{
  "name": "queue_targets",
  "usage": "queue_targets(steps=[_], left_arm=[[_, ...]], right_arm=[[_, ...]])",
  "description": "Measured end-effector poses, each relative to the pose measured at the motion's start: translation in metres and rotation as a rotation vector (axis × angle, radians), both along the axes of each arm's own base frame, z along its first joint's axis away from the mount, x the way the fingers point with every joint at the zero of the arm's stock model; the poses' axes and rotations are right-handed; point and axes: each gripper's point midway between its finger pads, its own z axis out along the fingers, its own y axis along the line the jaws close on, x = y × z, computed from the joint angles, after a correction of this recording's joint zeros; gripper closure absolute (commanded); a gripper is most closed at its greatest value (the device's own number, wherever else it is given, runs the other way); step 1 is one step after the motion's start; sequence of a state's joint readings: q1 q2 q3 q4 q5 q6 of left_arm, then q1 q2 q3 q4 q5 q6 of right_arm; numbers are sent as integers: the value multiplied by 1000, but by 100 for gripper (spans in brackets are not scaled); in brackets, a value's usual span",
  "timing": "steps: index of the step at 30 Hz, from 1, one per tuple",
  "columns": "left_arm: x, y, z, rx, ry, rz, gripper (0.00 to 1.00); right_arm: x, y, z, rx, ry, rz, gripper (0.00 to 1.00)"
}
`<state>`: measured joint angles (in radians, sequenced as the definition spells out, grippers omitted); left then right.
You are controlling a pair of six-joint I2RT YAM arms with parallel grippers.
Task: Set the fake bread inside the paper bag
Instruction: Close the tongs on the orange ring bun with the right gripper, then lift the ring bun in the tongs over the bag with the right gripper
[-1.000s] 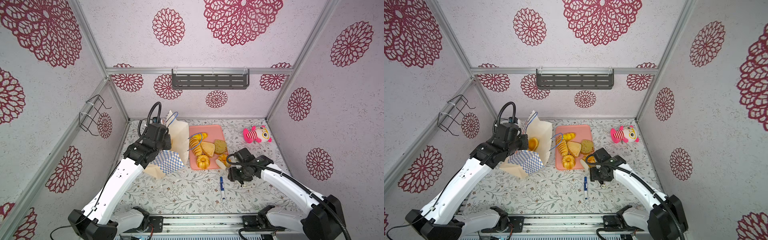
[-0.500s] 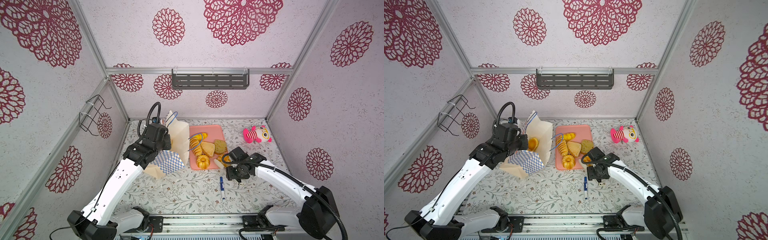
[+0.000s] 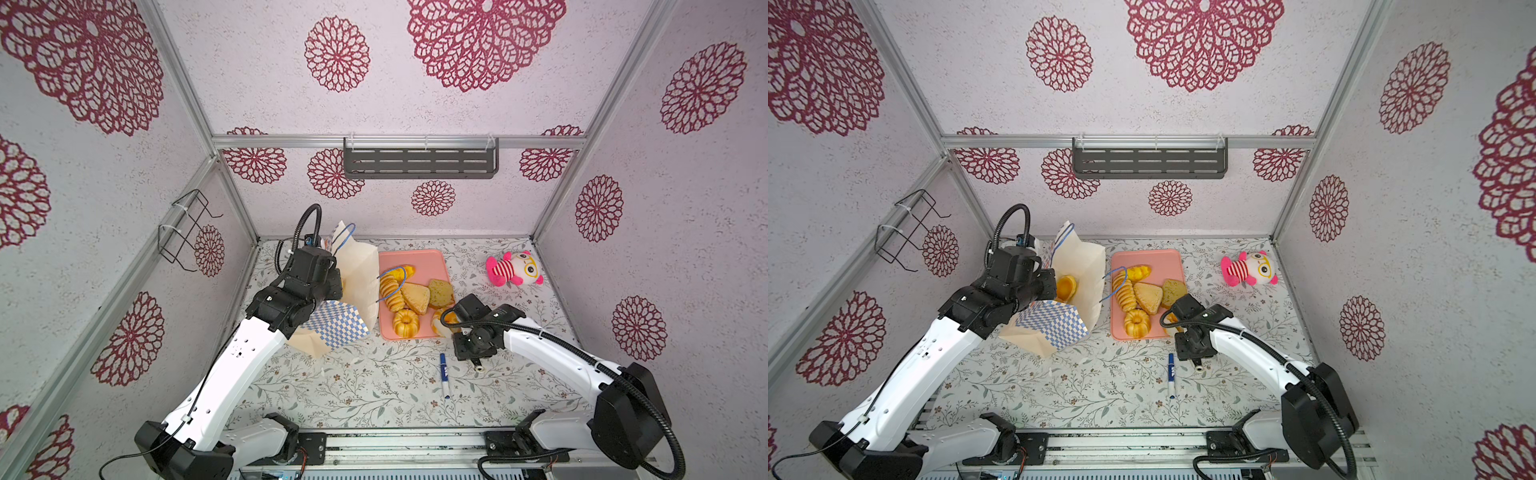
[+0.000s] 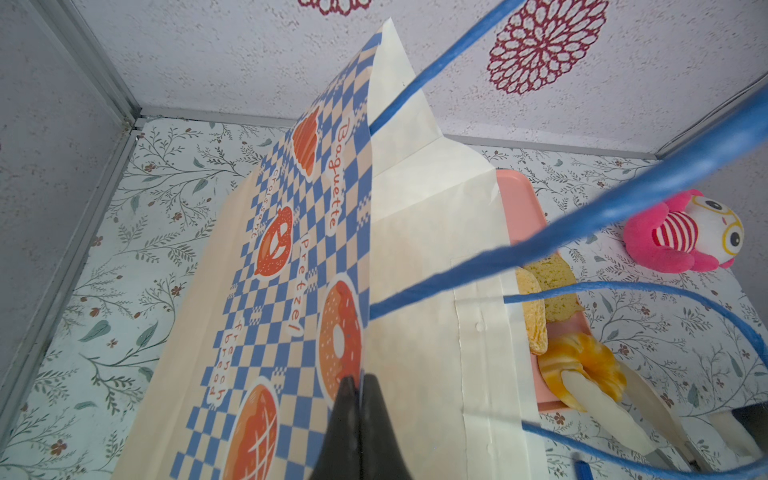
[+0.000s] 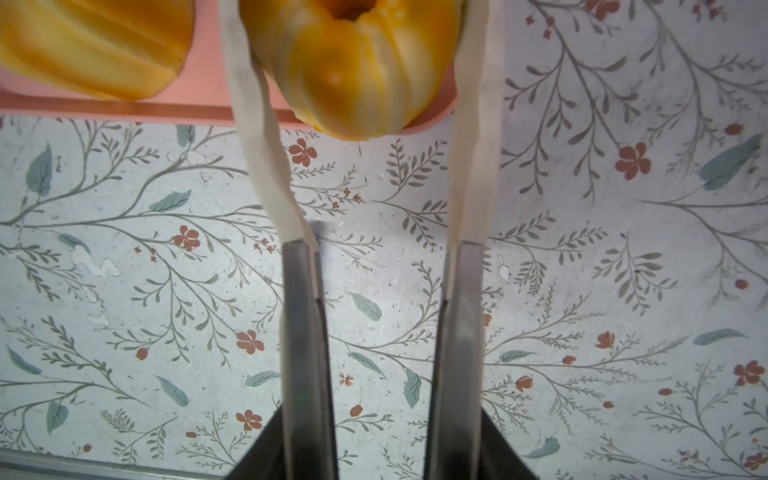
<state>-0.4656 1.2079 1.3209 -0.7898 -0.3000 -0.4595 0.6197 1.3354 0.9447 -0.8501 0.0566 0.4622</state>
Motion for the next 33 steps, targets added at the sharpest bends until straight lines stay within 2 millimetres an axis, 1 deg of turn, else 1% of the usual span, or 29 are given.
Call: queue_targets(steps=[5, 7, 9, 13, 18, 22, 29, 32, 33], left_arm=[[0, 0, 0, 0, 0, 0, 100], [0, 0, 0, 0, 0, 0, 100], [0, 0, 0, 0, 0, 0, 100], [0, 0, 0, 0, 0, 1, 100], [0, 0, 0, 0, 0, 0, 100], [0, 0, 0, 0, 0, 0, 100], [0, 0, 0, -2, 1, -1, 100], [0, 0, 0, -2, 1, -1, 100], [0, 0, 0, -2, 1, -1, 100]], right_arm=[[2, 2, 6, 8, -12, 1, 59], [3, 2, 12, 16, -24, 0, 59], [5, 3, 21, 27, -43, -1, 60], [12, 2, 46, 59, -105, -16, 60], [23, -4, 86, 111, -196, -52, 60], [32, 0, 121, 168, -275, -57, 60], [45, 20, 196, 326, -416, -29, 60], [48, 33, 227, 390, -463, 1, 61], [49, 40, 237, 407, -477, 17, 61]])
